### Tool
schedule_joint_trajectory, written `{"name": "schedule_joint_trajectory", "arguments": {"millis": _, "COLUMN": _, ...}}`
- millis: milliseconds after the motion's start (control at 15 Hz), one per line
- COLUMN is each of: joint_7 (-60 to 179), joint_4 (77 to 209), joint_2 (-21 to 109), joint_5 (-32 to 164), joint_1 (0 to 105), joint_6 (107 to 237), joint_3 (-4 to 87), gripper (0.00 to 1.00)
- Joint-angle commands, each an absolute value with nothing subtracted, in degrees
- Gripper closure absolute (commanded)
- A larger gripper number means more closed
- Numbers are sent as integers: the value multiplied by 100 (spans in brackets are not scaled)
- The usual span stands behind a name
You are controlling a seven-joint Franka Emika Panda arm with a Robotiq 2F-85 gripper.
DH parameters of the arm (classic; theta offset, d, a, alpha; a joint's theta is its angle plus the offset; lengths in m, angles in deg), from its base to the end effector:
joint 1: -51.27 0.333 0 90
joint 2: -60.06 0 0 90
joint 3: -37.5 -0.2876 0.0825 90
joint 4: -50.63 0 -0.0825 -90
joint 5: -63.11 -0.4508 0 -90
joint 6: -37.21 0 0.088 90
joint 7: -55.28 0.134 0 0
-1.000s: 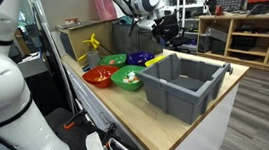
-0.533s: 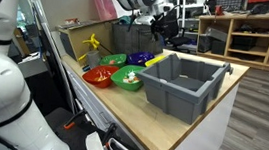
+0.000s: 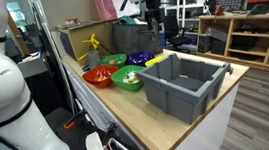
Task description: Take the thing out of the grey tub
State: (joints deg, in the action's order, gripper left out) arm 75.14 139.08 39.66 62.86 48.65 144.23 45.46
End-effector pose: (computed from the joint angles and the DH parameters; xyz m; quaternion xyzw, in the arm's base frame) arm 0.7038 -0.1228 0.3717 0.9654 -0.2593 -0.0124 0.0232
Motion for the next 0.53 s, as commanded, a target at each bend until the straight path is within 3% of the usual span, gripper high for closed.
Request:
{"name": "schedule_joint_trajectory", "arguments": {"millis": 0, "joint_7": 7190, "joint_4": 13731, "joint_2": 4273, "joint_5": 6370, "joint_1": 4783, "joint_6": 13543, "joint_3": 4496, "gripper": 0}}
{"name": "schedule_joint_trajectory", "arguments": {"millis": 467, "joint_7": 6326, "joint_4": 14005, "joint_2": 4903, "joint_5": 6408, "joint_1": 4782, "joint_6": 12497, "joint_3": 4392, "gripper": 0}}
